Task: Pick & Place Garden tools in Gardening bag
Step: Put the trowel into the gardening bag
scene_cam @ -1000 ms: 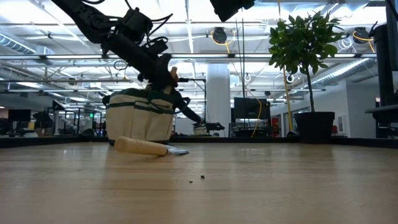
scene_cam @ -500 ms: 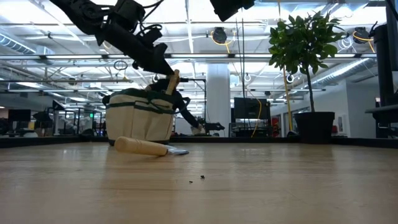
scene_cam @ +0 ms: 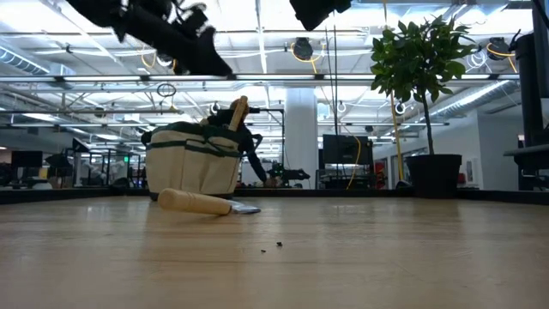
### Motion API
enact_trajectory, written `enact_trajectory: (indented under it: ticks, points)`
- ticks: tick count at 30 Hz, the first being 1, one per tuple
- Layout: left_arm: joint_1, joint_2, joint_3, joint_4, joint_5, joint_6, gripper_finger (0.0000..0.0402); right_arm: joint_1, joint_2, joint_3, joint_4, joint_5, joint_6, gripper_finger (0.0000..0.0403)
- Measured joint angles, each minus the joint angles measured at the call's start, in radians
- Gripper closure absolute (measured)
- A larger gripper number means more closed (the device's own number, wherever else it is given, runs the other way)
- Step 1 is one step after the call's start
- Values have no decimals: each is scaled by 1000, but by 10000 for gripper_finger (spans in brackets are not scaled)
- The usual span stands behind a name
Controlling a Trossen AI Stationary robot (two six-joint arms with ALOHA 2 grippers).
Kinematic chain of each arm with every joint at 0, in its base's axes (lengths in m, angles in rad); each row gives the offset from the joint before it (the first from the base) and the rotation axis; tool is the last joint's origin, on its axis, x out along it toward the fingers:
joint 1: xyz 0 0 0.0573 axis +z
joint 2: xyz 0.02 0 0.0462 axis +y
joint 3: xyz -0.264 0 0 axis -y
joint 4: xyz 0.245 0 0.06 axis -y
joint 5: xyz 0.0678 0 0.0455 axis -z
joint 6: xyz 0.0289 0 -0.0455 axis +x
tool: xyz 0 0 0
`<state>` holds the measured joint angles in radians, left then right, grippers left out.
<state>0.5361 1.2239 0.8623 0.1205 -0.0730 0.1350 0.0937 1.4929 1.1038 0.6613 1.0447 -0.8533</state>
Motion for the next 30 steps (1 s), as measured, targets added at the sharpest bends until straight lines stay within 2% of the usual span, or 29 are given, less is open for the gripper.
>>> enact_trajectory:
  ticks: [6,11,15,22,25,30]
  points:
    - [-86,-169,1,-220,191,-92,261,0,0,0,-1,1,-4,298]
    - [-221,-240,1,-406,239,-118,261,0,0,0,-40,1,34,298]
    - [-345,-244,1,-498,222,-122,261,0,0,0,-89,1,105,298]
    - [-559,-184,1,-538,87,-59,261,37,0,0,-211,-3,306,298]
    - [-629,-149,1,-537,38,-35,261,68,0,0,-261,-3,404,298]
    - [-717,-80,1,-528,19,-32,261,129,-15,0,-363,-19,517,298]
